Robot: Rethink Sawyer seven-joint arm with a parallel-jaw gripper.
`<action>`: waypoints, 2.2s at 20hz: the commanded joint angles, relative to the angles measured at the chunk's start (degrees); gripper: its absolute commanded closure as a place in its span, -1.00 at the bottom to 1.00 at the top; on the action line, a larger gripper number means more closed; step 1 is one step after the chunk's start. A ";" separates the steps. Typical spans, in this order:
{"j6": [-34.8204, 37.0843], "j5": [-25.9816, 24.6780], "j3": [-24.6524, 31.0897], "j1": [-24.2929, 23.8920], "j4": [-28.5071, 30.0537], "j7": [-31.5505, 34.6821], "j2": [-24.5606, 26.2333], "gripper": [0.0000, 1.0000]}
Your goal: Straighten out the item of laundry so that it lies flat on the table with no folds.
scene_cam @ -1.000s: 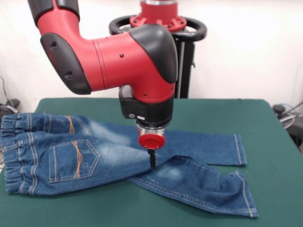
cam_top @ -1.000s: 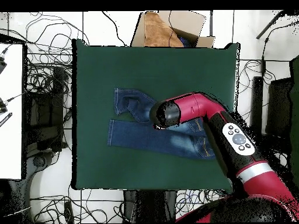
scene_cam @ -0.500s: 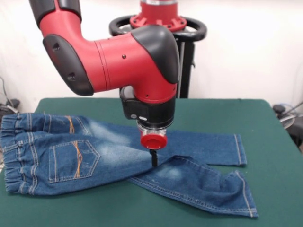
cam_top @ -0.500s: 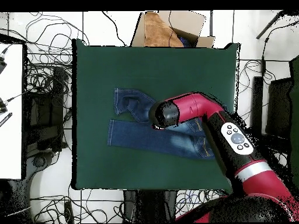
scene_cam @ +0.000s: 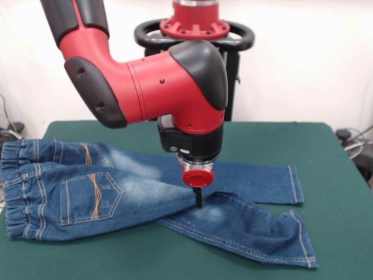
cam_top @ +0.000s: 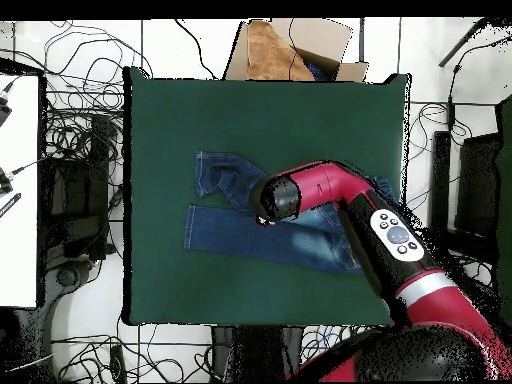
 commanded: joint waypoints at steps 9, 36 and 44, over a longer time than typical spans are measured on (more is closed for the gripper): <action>0.71 -2.42 -1.17 2.80 -0.53 -7.39 3.89 -1.00; 3.10 -4.15 -4.26 4.31 -3.73 -6.94 8.05 -1.00; 4.97 -3.59 -5.41 5.35 -4.07 -6.28 7.99 1.00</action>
